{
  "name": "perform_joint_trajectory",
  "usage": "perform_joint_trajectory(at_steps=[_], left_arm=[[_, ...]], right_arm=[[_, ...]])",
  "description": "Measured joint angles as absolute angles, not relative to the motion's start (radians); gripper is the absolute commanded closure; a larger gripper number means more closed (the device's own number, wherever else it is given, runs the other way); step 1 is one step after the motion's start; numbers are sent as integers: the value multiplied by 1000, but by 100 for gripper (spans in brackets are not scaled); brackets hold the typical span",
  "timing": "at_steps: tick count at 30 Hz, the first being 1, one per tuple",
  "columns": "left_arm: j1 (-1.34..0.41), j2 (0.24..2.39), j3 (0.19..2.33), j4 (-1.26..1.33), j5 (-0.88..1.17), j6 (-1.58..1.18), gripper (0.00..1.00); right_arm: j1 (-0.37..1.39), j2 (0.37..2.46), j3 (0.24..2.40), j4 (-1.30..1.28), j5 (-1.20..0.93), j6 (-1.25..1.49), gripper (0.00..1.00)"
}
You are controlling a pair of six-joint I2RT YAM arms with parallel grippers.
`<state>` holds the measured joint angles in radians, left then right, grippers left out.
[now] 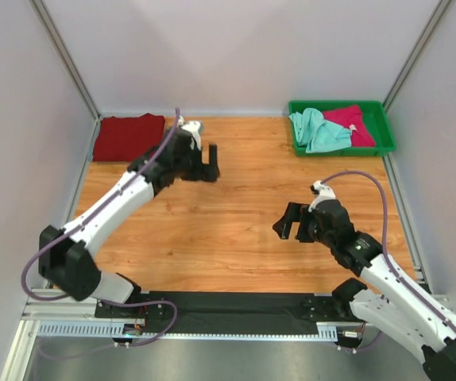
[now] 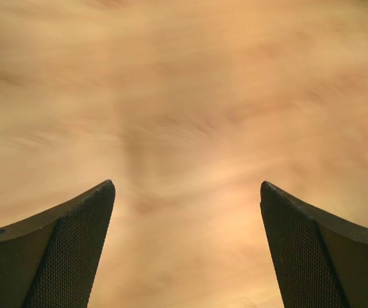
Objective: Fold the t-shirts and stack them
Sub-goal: Reset both grippers
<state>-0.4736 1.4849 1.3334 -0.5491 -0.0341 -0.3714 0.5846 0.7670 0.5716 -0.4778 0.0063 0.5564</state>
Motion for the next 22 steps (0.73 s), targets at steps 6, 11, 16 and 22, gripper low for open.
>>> perform_joint_trajectory(at_steps=[6,11,16,22], left_arm=[[-647,1079,740,-294,186,-690,0],[-648,748,362,-171,271,-914,0],[-648,329,147,-100,295,-1085,0],[-648,10,46,-84,308,-1262,0]], right_arm=[[552,518,367,-474,-45,766,0],[546,386,228,-471,-77,940,0],[545,276,125,-465,-122,1077,0],[544,47,122,-463,-134,1162,0]])
